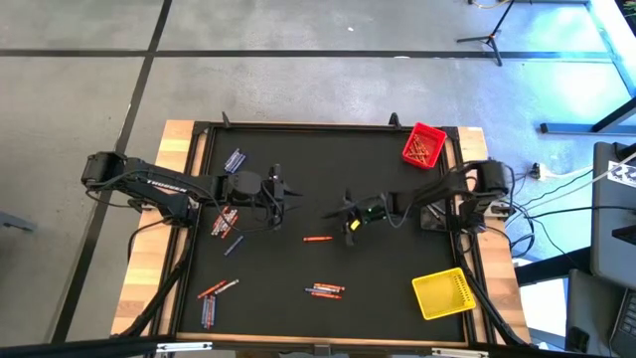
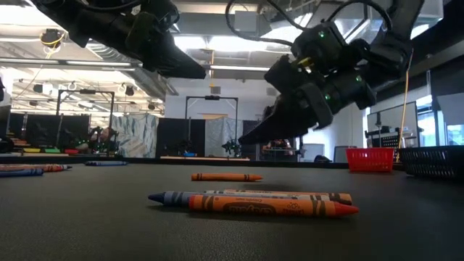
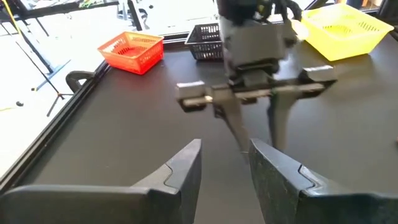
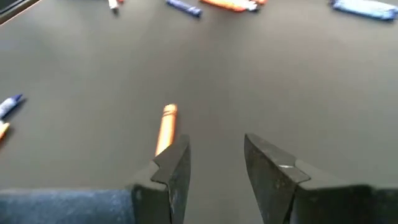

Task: Sort crayons
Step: Put the orange crayon into the red bin

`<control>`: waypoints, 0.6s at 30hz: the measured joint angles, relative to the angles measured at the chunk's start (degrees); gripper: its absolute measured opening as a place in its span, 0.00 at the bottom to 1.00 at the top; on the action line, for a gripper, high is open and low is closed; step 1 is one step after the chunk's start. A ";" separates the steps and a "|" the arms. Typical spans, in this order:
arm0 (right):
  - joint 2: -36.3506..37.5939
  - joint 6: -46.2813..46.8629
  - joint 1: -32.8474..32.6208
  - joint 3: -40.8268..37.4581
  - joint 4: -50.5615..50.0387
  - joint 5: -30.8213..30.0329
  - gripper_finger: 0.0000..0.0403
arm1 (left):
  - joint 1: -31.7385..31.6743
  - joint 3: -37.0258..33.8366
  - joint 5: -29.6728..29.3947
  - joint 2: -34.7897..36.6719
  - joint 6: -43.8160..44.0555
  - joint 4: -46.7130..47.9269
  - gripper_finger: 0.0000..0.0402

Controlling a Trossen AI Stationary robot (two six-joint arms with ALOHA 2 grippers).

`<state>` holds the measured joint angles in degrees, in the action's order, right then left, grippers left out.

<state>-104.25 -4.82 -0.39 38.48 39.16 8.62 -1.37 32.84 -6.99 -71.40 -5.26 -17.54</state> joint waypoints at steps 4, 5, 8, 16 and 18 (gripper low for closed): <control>-2.76 0.00 -2.15 0.00 3.17 0.00 0.36 | 0.00 0.00 0.00 0.00 0.02 0.00 0.31; -3.42 0.00 -2.57 0.00 3.70 -0.02 0.36 | 0.00 0.00 -0.01 0.00 0.00 0.00 0.31; -5.06 -0.02 -3.51 0.02 6.12 -0.43 0.36 | 0.00 0.00 -0.01 0.00 0.02 0.00 0.31; -9.52 -0.04 -3.36 1.09 7.77 -0.50 0.36 | 0.00 0.00 0.00 0.00 0.03 0.00 0.31; -11.09 -0.41 -3.36 2.11 7.64 0.20 0.36 | 0.00 0.00 -0.01 0.00 0.04 0.00 0.31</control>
<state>-115.33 -5.23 -3.75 40.59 46.81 8.82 -1.37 32.84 -7.00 -71.40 -5.21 -17.54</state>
